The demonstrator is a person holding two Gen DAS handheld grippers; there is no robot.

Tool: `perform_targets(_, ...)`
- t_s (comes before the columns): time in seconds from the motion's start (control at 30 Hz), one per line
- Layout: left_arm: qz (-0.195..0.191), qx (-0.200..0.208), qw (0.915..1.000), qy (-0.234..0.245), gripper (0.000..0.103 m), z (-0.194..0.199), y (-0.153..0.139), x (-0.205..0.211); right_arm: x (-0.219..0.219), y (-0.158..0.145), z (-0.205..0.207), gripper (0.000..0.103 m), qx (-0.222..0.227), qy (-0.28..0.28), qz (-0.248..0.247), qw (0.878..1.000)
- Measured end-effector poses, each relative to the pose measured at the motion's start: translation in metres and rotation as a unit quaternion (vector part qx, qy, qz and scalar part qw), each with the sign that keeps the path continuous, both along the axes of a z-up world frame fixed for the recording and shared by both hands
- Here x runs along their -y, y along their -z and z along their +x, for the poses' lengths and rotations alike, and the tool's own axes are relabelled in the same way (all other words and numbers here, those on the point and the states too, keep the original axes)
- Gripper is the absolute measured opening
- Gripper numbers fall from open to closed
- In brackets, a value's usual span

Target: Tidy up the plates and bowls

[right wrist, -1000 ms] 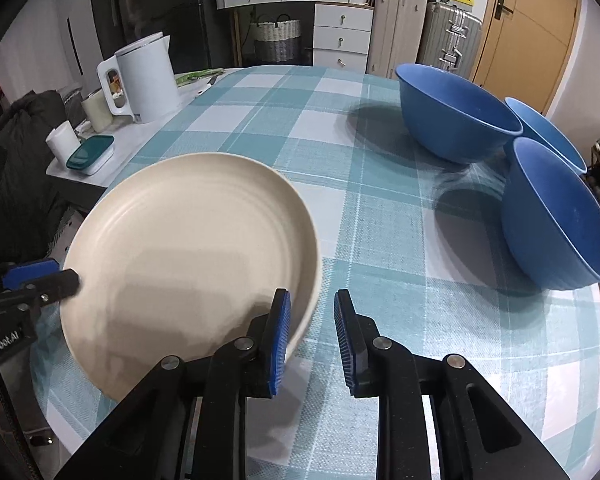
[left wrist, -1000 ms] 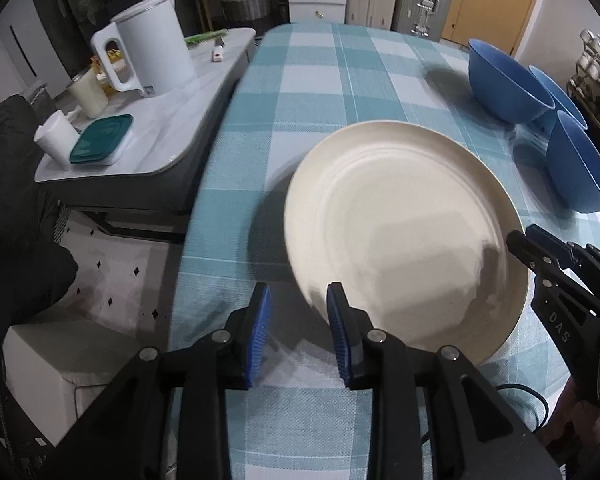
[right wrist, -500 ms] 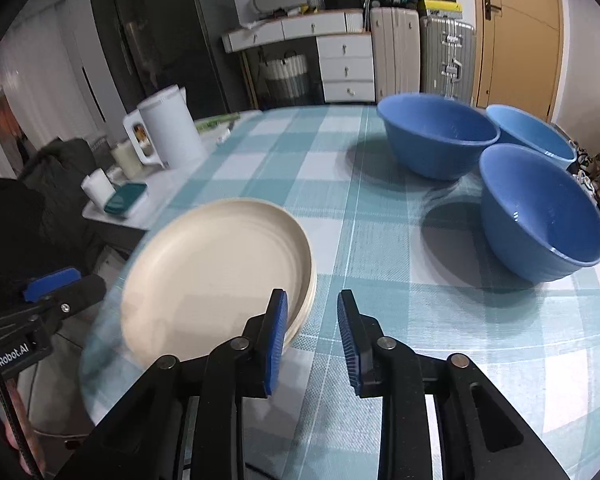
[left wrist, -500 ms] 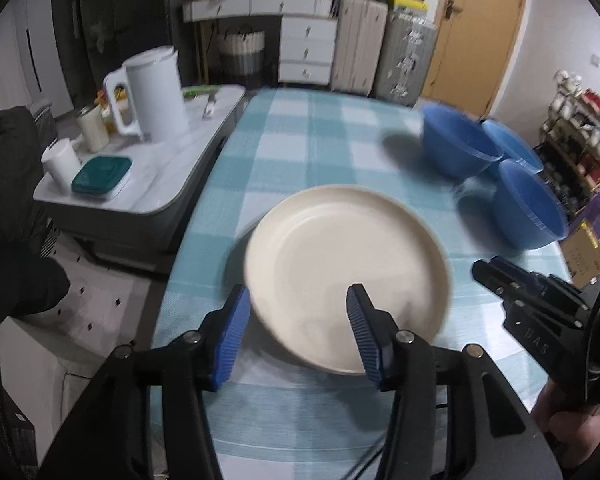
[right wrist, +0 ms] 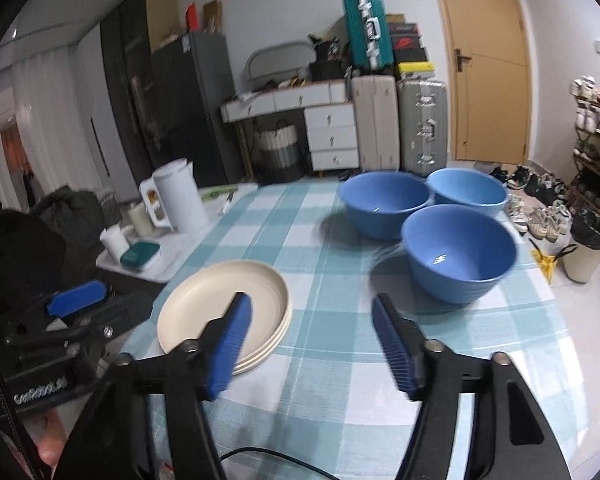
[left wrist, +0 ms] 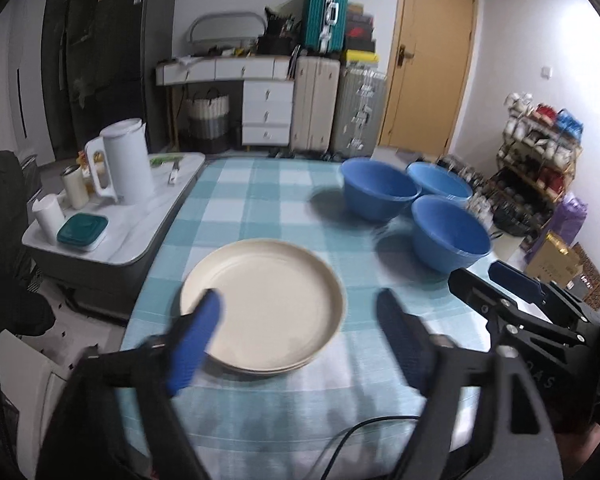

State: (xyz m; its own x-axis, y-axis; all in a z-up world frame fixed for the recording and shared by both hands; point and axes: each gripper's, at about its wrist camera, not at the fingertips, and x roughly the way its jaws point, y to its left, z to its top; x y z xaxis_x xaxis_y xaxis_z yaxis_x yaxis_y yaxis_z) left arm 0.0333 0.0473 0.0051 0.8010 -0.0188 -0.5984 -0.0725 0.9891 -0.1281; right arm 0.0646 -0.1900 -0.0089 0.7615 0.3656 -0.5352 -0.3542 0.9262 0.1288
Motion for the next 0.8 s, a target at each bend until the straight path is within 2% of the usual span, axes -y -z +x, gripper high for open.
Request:
perform_targets(0.1,0.022,0.037,0.9991,-0.002,0.09,-0.013,-0.011,0.013,0.019,-0.01,-0.017,0.072,0.025,0.021,-0.002,0.999)
perform_targets(0.17,0.024,0.045,0.9987,0.004,0.092,-0.019,-0.016,0.02,0.031,-0.014,-0.025,0.075,0.031,0.029,0.007,0.999)
perform_targets(0.23,0.021,0.059,0.998,0.011,0.093,-0.025,-0.024,0.027,0.043,-0.019,-0.034,0.081,0.04,0.037,0.015,0.998)
perform_targets(0.33,0.02,0.08,0.9965,0.016,0.093,-0.034,-0.034,0.036,0.056,-0.026,-0.05,0.086,0.063,0.048,0.014,0.997)
perform_targets(0.5,0.036,0.104,0.9938,0.016,0.094,-0.049,-0.045,0.053,0.073,-0.039,-0.08,0.098,0.097,0.056,0.014,0.994)
perform_targets(0.63,0.036,0.115,0.9927,0.014,0.094,-0.062,-0.047,0.061,0.078,-0.047,-0.101,0.099,0.117,0.048,0.008,0.992)
perform_targets(0.8,0.034,0.108,0.9934,0.019,0.094,-0.077,-0.052,0.068,0.084,-0.056,-0.125,0.099,0.108,0.033,0.027,0.993)
